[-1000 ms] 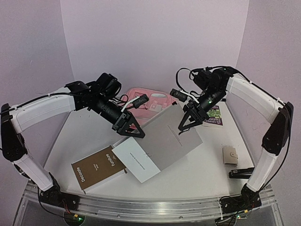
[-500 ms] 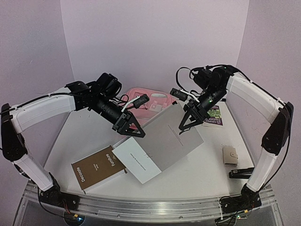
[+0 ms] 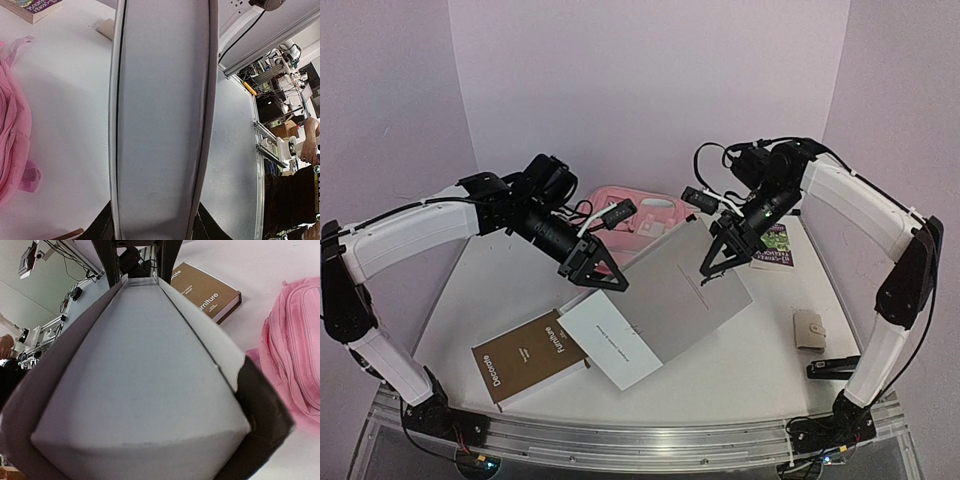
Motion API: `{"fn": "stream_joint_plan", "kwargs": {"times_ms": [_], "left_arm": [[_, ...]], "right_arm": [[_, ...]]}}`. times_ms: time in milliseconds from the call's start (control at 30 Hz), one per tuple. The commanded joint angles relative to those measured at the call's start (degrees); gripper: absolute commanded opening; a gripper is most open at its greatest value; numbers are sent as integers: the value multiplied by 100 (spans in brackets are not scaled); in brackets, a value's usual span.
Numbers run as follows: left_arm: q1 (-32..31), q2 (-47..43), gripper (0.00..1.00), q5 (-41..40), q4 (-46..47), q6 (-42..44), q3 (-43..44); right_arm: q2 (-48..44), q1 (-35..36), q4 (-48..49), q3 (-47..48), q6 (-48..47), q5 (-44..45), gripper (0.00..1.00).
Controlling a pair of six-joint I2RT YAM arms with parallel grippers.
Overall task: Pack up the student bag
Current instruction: Pick up the book from the center of the board.
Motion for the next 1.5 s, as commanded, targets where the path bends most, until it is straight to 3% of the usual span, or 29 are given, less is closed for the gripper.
{"fn": "stream_joint_plan", "kwargs": {"times_ms": [0,100,233,367,500,733,1100,1300,1467], "left_arm": [[-50,-304,18,33,437,-146,-31],[118,-490,46,51,744,-381,-251],[556,-1146,77,75,1683,-1102,-920],[777,-1783,91,-238,2377,-1602,-1534],[875,-2175,99,-533,2988,-2086,-1967],[918,-2188,100,-560,3734,-2710,-2403],[919,-1932,99,29,4673,-3318,-2848],[916,-1719,84,292,5248,-3598,-2982],[914,-1485,63,510,5983,-4026,-3169]], "right_arm": [[55,-2,-426,255,148,-372,26],[77,-179,-418,328,232,-618,18],[36,-713,-383,265,334,-1193,16],[-60,-1072,-362,10,311,-1718,17],[-88,-1279,-314,-174,328,-2186,17],[-65,-1352,-291,-237,520,-2582,15],[-86,-1360,-283,-311,525,-2507,15],[-10,-1361,-282,-213,576,-2498,15],[27,-1357,-282,-188,583,-2488,15]]}}
